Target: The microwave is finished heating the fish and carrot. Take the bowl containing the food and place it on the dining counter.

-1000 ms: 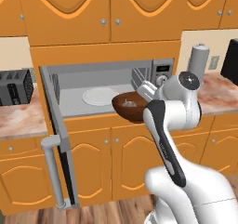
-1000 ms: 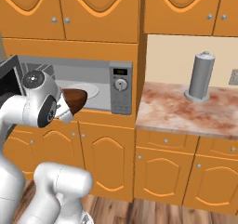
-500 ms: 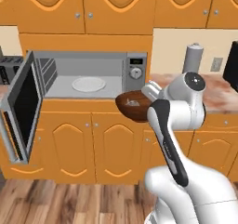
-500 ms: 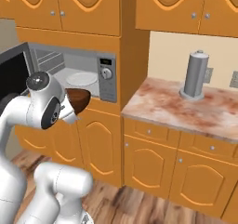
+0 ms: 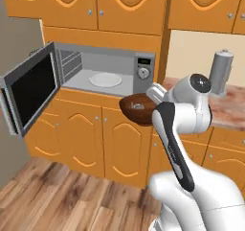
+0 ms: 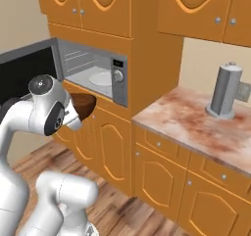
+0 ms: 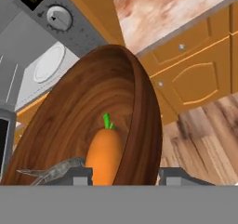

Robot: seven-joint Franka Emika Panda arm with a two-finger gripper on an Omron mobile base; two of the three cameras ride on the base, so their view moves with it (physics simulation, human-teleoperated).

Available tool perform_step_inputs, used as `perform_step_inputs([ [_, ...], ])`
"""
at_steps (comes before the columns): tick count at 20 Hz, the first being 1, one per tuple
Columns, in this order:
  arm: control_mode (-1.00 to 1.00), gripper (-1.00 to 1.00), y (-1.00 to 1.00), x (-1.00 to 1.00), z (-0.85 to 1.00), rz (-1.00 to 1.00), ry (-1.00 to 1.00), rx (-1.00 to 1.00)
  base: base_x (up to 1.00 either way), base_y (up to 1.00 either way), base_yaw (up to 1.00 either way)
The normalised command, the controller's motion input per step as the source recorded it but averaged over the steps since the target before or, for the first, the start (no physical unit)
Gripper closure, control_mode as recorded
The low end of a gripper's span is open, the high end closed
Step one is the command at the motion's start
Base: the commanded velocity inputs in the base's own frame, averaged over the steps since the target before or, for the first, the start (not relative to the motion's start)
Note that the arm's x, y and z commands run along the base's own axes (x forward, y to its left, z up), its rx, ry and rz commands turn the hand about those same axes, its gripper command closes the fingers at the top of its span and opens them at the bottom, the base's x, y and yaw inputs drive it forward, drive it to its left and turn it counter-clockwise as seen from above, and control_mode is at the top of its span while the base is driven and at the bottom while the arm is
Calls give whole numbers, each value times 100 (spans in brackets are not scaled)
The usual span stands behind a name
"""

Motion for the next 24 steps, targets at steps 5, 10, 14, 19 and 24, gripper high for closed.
perform_step_inputs([
  [5, 100, 100, 0, 0, 0, 0, 0, 0, -15, -90, 65],
  [10, 100, 100, 0, 0, 0, 0, 0, 0, 0, -58, 85],
  [14, 100, 100, 0, 0, 0, 0, 0, 0, 0, -51, 90],
  [19, 100, 100, 0, 0, 0, 0, 0, 0, 0, -49, 91],
  [24, 100, 100, 0, 0, 0, 0, 0, 0, 1, -53, 88],
])
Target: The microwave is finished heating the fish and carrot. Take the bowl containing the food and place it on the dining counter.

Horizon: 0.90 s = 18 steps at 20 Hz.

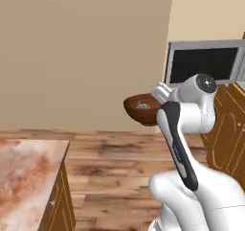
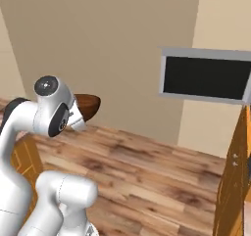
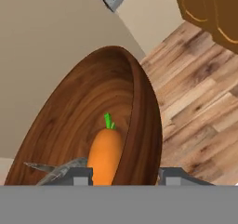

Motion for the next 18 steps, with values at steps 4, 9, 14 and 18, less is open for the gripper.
perform_step_inputs([
  [4, 100, 100, 0, 0, 0, 0, 0, 0, 4, -51, 88],
  [9, 100, 100, 0, 0, 0, 0, 0, 0, 13, -44, 85],
  [14, 100, 100, 0, 0, 0, 0, 0, 0, 12, -42, 78],
  [18, 100, 100, 0, 0, 0, 0, 0, 0, 22, -46, 67],
])
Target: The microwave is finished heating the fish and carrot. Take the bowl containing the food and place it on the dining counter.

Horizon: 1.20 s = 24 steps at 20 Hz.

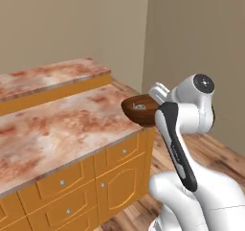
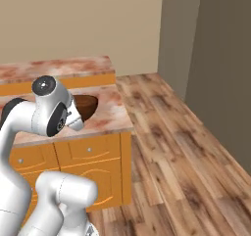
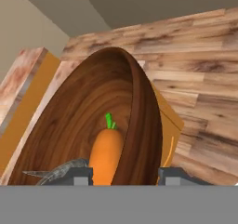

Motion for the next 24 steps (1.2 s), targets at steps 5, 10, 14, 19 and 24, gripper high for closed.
perform_step_inputs([
  [5, 100, 100, 0, 0, 0, 0, 0, 0, 14, -35, 27],
  [10, 100, 100, 0, 0, 0, 0, 0, 0, 19, -42, 21],
  [14, 100, 100, 0, 0, 0, 0, 0, 0, 43, -90, 24],
  [19, 100, 100, 0, 0, 0, 0, 0, 0, 50, -100, 17],
  [24, 100, 100, 0, 0, 0, 0, 0, 0, 93, -100, 15],
])
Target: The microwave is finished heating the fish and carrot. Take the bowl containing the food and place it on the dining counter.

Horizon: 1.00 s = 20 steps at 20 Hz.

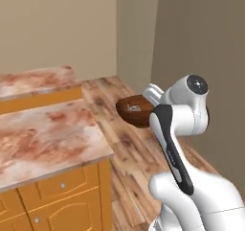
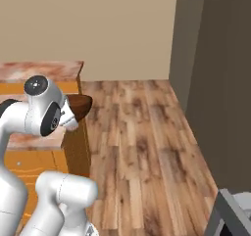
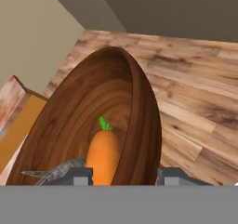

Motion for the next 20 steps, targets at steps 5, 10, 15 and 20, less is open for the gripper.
perform_step_inputs([
  [5, 100, 100, 0, 0, 0, 0, 0, 0, 100, -100, 16],
  [10, 100, 100, 0, 0, 0, 0, 0, 0, 100, -100, 17],
  [15, 100, 100, 0, 0, 0, 0, 0, 0, 100, -75, 21],
  [20, 100, 100, 0, 0, 0, 0, 0, 0, 100, -28, 19],
])
